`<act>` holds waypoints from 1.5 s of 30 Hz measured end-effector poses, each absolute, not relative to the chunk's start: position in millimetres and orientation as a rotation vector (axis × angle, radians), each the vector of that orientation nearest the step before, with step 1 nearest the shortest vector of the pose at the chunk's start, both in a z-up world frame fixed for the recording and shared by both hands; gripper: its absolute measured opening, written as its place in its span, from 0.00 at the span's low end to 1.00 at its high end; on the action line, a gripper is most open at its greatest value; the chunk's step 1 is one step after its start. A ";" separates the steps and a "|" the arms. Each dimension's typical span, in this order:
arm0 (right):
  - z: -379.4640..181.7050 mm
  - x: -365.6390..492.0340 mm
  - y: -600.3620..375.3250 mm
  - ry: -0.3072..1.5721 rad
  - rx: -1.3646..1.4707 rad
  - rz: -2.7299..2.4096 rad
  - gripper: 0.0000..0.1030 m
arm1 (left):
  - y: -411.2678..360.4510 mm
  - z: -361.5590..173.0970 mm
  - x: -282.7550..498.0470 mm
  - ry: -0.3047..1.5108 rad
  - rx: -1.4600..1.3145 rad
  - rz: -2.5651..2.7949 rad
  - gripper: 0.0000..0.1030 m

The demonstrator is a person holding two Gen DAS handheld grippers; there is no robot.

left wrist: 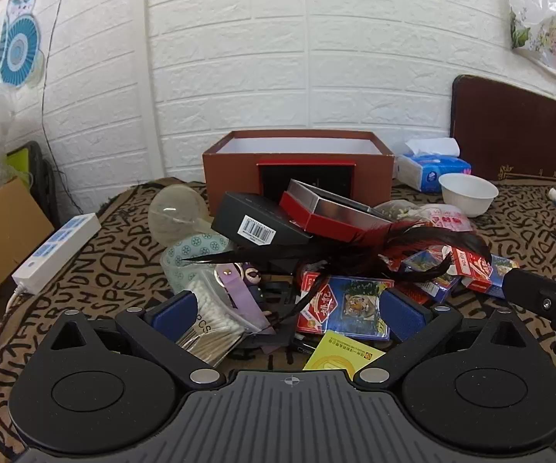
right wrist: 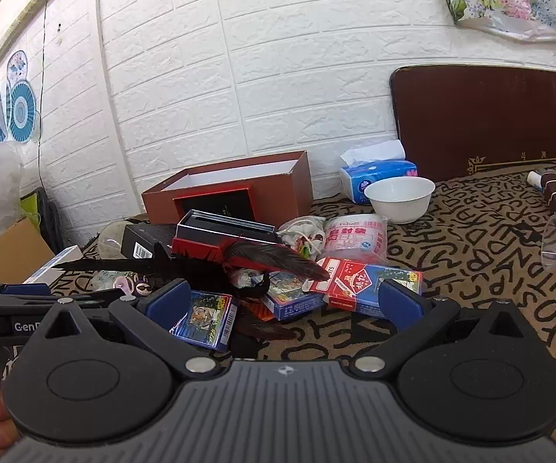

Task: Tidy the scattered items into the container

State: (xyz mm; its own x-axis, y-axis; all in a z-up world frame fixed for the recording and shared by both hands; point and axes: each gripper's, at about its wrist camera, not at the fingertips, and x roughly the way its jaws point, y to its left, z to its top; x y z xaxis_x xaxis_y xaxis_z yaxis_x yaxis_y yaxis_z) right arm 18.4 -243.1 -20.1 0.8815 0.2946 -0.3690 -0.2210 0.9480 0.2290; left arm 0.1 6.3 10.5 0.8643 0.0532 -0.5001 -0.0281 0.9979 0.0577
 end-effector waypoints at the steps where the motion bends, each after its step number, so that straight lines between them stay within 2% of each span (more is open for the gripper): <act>1: -20.7 19.1 -243.9 0.416 0.185 0.271 1.00 | 5.1 10.2 0.2 0.531 0.051 0.042 1.00; 7: -28.9 23.7 -258.4 0.449 0.253 0.238 1.00 | -2.2 5.4 -0.3 0.573 0.038 0.009 1.00; 13: -33.1 27.3 -268.9 0.476 0.288 0.236 1.00 | -13.1 -3.4 14.3 0.714 0.072 0.035 1.00; 17: -32.9 27.7 -270.0 0.476 0.297 0.244 1.00 | -14.8 -2.6 9.4 0.697 0.054 -0.010 1.00; 21: -33.0 27.7 -270.3 0.475 0.298 0.246 1.00 | -20.4 -1.2 9.1 0.684 0.075 0.007 0.91; 45: -34.7 27.3 -261.4 0.482 0.265 0.263 1.00 | -11.2 -13.0 7.4 0.629 0.115 0.040 0.92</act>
